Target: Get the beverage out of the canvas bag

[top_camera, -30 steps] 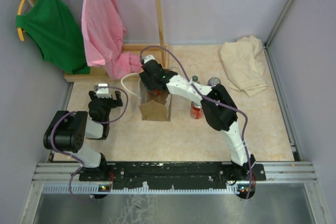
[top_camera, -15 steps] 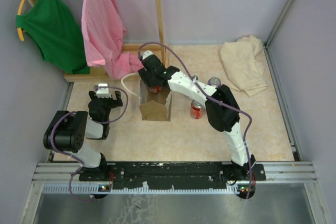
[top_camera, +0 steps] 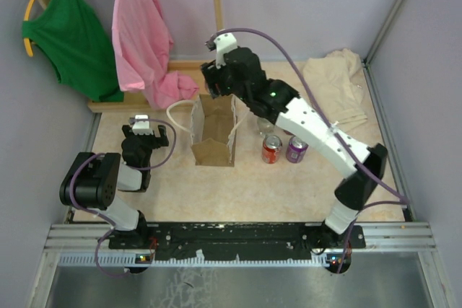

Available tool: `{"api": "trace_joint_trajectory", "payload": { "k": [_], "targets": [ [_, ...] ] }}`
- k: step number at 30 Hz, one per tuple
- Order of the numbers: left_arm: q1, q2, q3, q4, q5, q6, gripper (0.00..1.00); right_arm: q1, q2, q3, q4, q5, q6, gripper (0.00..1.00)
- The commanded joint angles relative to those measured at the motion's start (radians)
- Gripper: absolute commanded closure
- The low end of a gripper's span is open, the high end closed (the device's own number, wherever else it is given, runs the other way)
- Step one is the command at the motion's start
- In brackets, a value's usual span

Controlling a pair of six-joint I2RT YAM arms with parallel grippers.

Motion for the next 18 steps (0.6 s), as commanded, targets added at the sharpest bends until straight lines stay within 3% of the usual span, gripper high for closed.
{"api": "trace_joint_trajectory", "payload": {
  "k": [1, 10, 18],
  "targets": [
    [-0.005, 0.011, 0.013, 0.027, -0.006, 0.004, 0.00, 0.013, -0.221, -0.043, 0.085, 0.125, -0.043, 1.00],
    [-0.004, 0.010, 0.012, 0.027, -0.006, 0.003, 0.00, 0.015, -0.547, -0.390, 0.021, 0.283, 0.046, 1.00],
    [-0.004, 0.010, 0.012, 0.029, -0.006, 0.004, 0.00, 0.014, -0.589, -0.585, -0.039, 0.232, 0.157, 1.00]
  ]
}}
